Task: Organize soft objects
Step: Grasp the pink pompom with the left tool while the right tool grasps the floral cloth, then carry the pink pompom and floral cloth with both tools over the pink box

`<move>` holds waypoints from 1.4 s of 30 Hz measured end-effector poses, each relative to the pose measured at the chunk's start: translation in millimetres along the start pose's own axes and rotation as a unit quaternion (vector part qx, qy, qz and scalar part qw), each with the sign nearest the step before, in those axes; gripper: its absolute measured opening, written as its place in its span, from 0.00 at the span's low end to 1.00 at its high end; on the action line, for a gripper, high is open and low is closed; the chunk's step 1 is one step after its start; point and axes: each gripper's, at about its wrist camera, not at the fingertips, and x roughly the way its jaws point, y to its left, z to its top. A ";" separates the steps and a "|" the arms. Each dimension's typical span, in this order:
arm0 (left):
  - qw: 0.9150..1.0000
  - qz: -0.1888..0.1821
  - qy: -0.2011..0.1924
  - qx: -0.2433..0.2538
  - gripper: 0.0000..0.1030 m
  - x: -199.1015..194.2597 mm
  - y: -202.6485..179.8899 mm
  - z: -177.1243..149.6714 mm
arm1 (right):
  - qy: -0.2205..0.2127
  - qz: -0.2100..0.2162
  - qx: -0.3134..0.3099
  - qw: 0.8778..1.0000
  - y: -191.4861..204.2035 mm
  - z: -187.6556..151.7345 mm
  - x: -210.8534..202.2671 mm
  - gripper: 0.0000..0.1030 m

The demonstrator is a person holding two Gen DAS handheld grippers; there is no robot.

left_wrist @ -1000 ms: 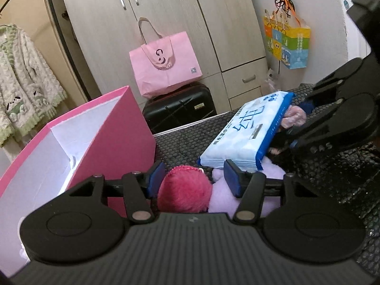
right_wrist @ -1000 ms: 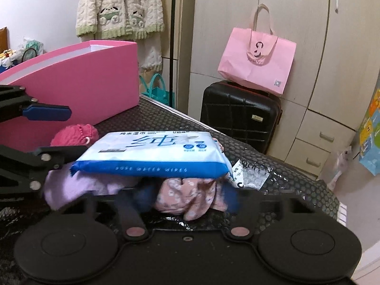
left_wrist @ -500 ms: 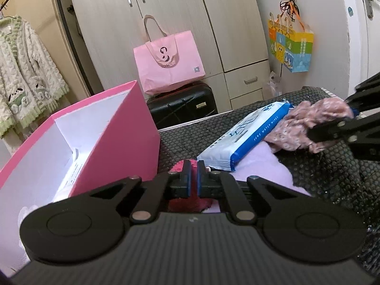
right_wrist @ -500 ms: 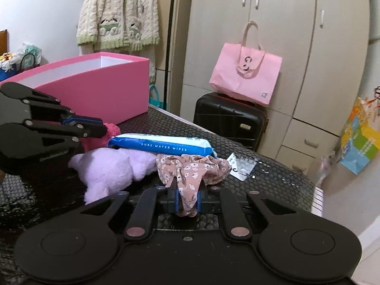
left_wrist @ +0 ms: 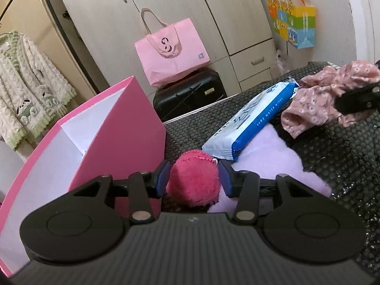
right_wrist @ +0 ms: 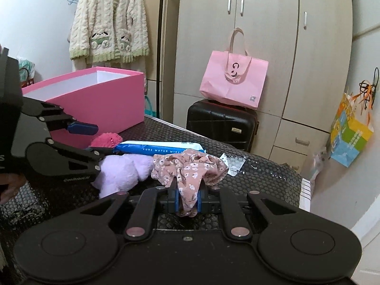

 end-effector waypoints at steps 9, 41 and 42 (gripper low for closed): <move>0.998 -0.041 0.015 -0.039 0.45 11.7 14.6 -0.7 | -0.011 0.005 0.011 1.000 2.7 0.1 -9.7 0.15; 0.980 -0.155 -0.066 -0.109 0.30 -87.8 54.3 -41.4 | 0.038 0.039 0.070 0.996 45.1 -0.9 -47.4 0.15; 0.979 -0.159 -0.066 -0.108 0.30 -91.1 55.6 -43.7 | 0.040 0.041 0.070 0.996 46.9 -0.9 -49.4 0.15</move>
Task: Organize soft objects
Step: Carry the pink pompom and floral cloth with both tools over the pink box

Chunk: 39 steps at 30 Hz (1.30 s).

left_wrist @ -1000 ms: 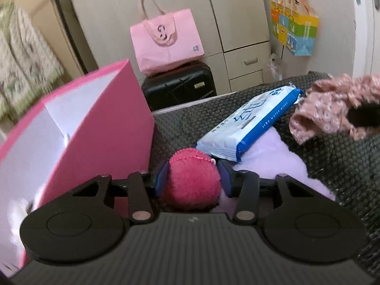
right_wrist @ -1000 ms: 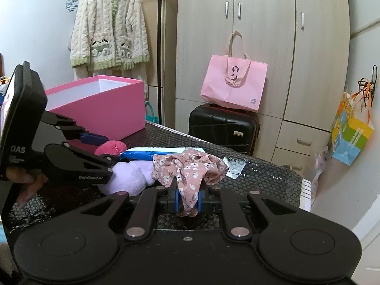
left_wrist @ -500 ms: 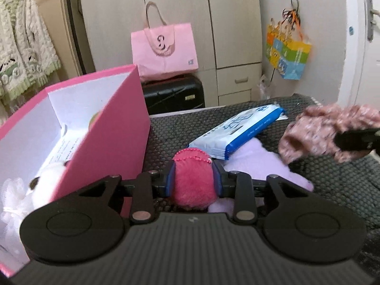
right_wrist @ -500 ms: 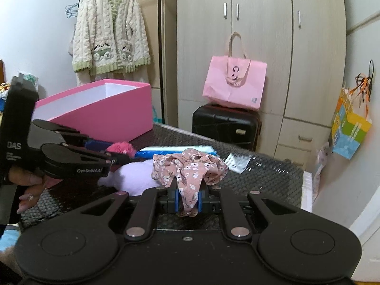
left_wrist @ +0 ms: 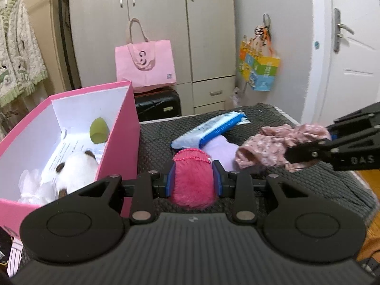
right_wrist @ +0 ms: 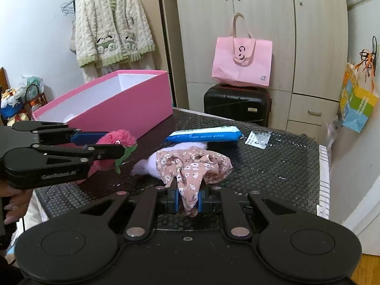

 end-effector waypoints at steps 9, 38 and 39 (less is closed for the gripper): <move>0.999 -0.047 0.011 0.007 0.30 -36.4 7.3 -13.3 | 0.029 0.021 0.006 0.999 25.1 -6.2 -23.2 0.15; 0.995 -0.087 0.043 0.027 0.31 -134.5 91.8 -8.7 | 0.011 0.158 -0.085 0.984 148.1 46.0 -36.8 0.16; 0.995 -0.085 0.036 0.027 0.31 -135.8 95.2 -5.8 | 0.005 0.158 -0.087 0.984 151.4 51.7 -36.1 0.16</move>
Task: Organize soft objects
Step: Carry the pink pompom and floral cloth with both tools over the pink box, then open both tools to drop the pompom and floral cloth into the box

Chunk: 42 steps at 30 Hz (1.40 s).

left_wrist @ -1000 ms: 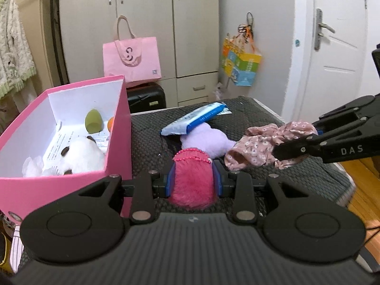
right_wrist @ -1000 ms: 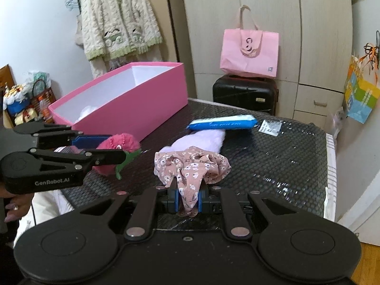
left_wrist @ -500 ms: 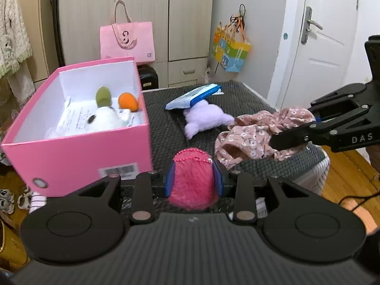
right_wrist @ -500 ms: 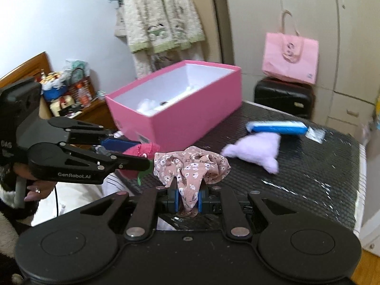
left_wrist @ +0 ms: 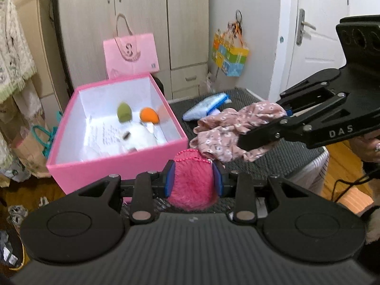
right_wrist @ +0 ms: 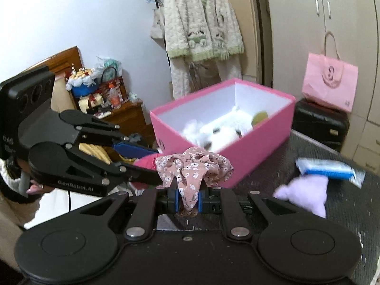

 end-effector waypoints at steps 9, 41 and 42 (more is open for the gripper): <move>0.997 0.027 -0.071 -0.024 0.32 11.8 47.4 27.7 | -0.059 -0.053 -0.023 0.997 -0.6 40.4 25.3 0.17; 0.998 0.052 0.030 0.011 0.49 115.8 145.9 62.9 | 0.030 -0.045 0.118 0.992 -110.1 119.8 201.3 0.51; 0.998 0.055 0.027 0.013 0.52 112.3 144.7 62.2 | 0.025 -0.045 0.117 0.992 -109.2 119.7 195.0 0.51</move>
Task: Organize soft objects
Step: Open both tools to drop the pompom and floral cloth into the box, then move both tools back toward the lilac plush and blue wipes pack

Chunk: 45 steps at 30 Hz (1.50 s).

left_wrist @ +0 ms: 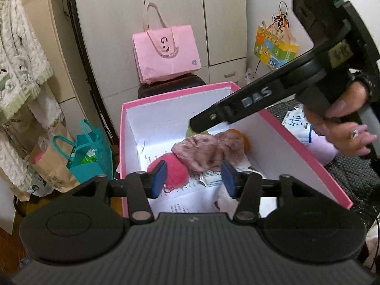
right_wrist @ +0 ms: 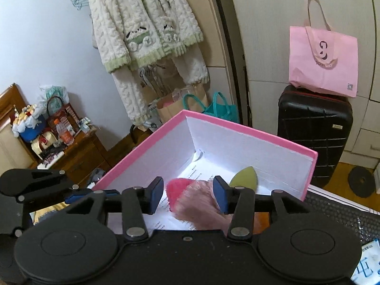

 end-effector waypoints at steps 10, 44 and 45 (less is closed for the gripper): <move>1.000 -0.002 -0.001 0.009 0.61 -37.1 -17.7 -7.5 | -0.038 -0.022 -0.045 0.998 21.4 -20.0 -84.8 0.56; 0.985 -0.126 -0.049 0.105 0.96 -108.7 -171.9 -13.4 | -0.063 -0.073 -0.116 0.989 0.7 -172.1 -240.6 0.74; 0.985 -0.119 -0.055 0.108 0.96 -105.1 -175.6 -16.3 | -0.060 -0.073 -0.116 0.989 -2.8 -176.5 -238.2 0.79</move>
